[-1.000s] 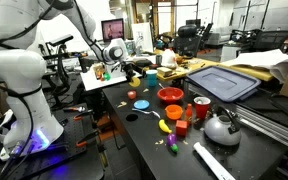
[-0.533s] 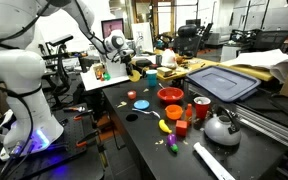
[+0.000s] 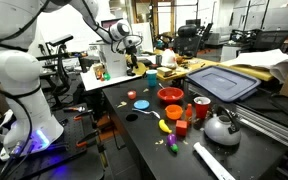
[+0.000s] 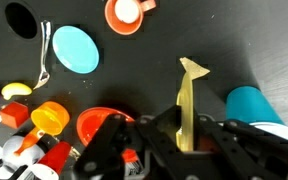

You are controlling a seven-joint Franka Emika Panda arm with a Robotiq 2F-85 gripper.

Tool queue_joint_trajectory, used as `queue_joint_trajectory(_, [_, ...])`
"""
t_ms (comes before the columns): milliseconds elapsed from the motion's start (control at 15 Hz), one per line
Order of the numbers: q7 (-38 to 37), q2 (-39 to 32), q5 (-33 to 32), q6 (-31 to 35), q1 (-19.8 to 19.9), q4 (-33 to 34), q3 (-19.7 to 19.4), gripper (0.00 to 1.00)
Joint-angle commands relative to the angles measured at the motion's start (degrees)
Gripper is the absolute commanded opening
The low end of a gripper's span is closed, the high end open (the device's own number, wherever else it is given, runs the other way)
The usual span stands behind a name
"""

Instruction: Move the yellow plate to the right.

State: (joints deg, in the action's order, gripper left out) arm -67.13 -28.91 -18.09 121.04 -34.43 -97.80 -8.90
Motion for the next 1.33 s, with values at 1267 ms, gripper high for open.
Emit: queue_joint_trajectory(1267, [9.96,3.76,-2.56,-25.79,12.22,2.81,12.55,0.39])
